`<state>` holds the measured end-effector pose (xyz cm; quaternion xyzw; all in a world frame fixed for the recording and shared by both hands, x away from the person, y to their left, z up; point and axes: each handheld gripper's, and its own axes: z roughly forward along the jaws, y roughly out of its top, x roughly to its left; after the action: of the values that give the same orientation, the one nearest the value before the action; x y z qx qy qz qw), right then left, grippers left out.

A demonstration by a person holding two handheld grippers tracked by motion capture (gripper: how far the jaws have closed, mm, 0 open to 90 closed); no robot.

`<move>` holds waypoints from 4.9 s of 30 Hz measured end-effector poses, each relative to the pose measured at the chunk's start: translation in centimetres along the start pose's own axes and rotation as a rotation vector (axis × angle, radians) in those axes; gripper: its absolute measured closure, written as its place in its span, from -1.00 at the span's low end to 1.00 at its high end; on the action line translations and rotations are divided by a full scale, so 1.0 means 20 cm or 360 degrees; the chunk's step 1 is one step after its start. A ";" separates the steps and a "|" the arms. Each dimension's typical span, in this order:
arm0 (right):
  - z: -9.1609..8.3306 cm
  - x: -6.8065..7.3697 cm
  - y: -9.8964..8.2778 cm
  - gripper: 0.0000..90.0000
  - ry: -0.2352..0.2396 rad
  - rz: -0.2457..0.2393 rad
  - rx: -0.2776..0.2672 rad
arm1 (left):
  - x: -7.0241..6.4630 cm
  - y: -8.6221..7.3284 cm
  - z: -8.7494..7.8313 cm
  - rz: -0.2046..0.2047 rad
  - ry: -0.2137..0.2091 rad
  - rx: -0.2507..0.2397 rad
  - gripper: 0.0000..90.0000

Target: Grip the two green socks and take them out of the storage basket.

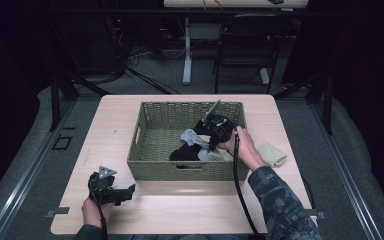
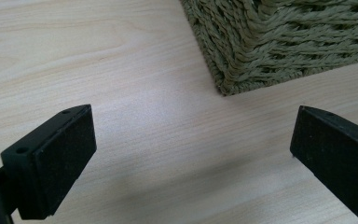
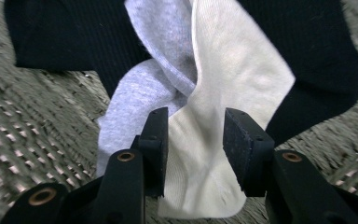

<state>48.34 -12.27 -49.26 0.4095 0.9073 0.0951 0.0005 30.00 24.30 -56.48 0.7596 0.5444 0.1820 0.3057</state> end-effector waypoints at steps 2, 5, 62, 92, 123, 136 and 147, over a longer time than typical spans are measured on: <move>0.04 0.00 0.01 0.43 -0.0016 -0.0001 0.0017 | 0.00 0.00 0.00 -0.0001 0.0000 0.0002 -1.00; 0.06 -0.01 0.02 0.55 -0.0014 0.0007 0.0054 | 0.00 0.00 0.00 -0.0002 0.0000 0.0002 -1.00; -0.61 -0.01 -0.03 0.95 -0.0127 -0.0047 -0.0194 | 0.00 0.00 0.00 -0.0003 -0.0008 0.0003 -1.00; -0.95 -0.14 -0.20 0.94 -0.0200 0.0052 -0.0358 | 0.00 0.00 0.00 -0.0003 -0.0006 0.0001 -1.00; -0.77 -0.51 -0.58 0.94 -0.0243 0.0413 -0.0269 | 0.00 0.00 0.00 -0.0006 0.0001 0.0002 -1.00; -0.37 -0.60 -0.68 0.94 -0.0166 0.0531 -0.0193 | 0.00 0.00 0.01 -0.0005 0.0012 0.0011 -1.00; -0.18 -0.62 -0.71 0.59 -0.0107 0.0577 -0.0200 | 0.00 0.00 0.01 -0.0009 0.0008 0.0000 -1.00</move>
<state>45.71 -31.23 -49.06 0.5682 0.8105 0.1364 0.0391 30.05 24.35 -56.61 0.7576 0.5473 0.1829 0.3049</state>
